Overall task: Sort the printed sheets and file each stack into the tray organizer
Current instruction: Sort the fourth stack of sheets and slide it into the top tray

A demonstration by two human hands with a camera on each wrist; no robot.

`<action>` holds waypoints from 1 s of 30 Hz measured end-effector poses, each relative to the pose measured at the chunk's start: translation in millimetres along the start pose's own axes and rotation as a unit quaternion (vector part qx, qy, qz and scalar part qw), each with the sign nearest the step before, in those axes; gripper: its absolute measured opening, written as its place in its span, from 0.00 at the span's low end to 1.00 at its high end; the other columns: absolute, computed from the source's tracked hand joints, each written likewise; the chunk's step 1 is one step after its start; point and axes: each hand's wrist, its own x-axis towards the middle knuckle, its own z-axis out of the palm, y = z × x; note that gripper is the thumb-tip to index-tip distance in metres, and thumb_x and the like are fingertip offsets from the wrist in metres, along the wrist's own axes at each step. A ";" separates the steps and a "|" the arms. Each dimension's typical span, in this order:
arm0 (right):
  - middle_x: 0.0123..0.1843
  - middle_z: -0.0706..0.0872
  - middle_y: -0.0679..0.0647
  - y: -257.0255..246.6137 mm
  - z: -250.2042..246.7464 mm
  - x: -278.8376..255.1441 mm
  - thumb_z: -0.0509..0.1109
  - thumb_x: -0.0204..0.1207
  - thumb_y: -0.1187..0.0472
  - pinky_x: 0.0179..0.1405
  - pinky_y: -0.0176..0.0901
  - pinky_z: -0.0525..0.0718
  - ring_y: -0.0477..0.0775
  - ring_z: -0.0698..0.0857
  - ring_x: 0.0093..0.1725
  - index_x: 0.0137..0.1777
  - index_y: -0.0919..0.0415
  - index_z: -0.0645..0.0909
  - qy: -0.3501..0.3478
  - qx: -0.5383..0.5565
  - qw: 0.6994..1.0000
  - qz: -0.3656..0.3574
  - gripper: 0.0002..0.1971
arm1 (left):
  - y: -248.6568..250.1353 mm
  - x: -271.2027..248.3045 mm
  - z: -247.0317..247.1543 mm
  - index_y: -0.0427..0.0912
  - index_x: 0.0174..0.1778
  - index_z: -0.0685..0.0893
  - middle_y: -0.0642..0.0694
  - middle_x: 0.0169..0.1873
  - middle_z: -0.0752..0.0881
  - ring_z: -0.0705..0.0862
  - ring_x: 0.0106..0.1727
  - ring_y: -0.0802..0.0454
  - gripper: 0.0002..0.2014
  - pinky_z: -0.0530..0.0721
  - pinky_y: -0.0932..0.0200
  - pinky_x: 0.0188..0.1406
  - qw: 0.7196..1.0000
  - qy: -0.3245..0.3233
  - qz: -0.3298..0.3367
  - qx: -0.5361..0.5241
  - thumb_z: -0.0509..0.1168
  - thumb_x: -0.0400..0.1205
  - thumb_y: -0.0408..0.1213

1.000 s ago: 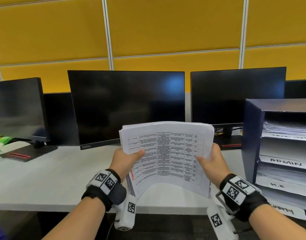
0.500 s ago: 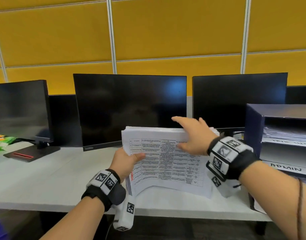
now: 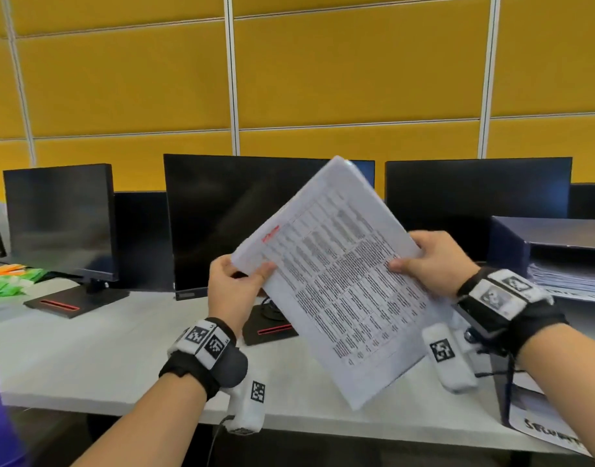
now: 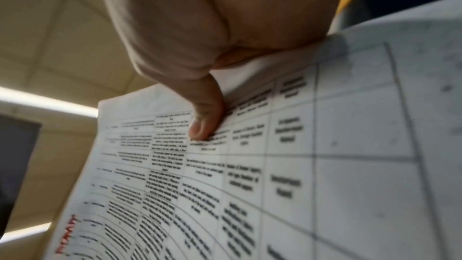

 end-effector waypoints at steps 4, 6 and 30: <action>0.46 0.91 0.58 22.3 15.9 -13.5 0.75 0.71 0.69 0.45 0.52 0.89 0.55 0.91 0.43 0.46 0.56 0.84 0.017 0.123 0.991 0.041 0.09 | -0.2 -13.4 15.5 0.41 0.65 0.79 0.42 0.58 0.89 0.89 0.54 0.44 0.23 0.88 0.44 0.52 0.973 -0.128 -0.086 -0.173 0.69 0.75 0.46; 0.43 0.91 0.55 27.2 30.1 -17.1 0.75 0.71 0.72 0.44 0.46 0.89 0.55 0.90 0.44 0.44 0.57 0.84 0.048 0.136 0.989 0.038 0.09 | 4.5 -17.4 28.8 0.45 0.66 0.80 0.45 0.58 0.89 0.88 0.58 0.46 0.19 0.86 0.44 0.55 0.977 -0.121 -0.049 -0.169 0.67 0.79 0.45; 0.60 0.81 0.51 41.0 68.7 -26.8 0.70 0.74 0.71 0.44 0.37 0.79 0.50 0.82 0.57 0.73 0.54 0.64 0.105 0.193 0.973 0.073 0.30 | -13.6 -38.0 51.4 0.49 0.67 0.67 0.48 0.55 0.81 0.83 0.50 0.53 0.19 0.84 0.57 0.42 0.990 -0.120 -0.061 0.045 0.66 0.83 0.43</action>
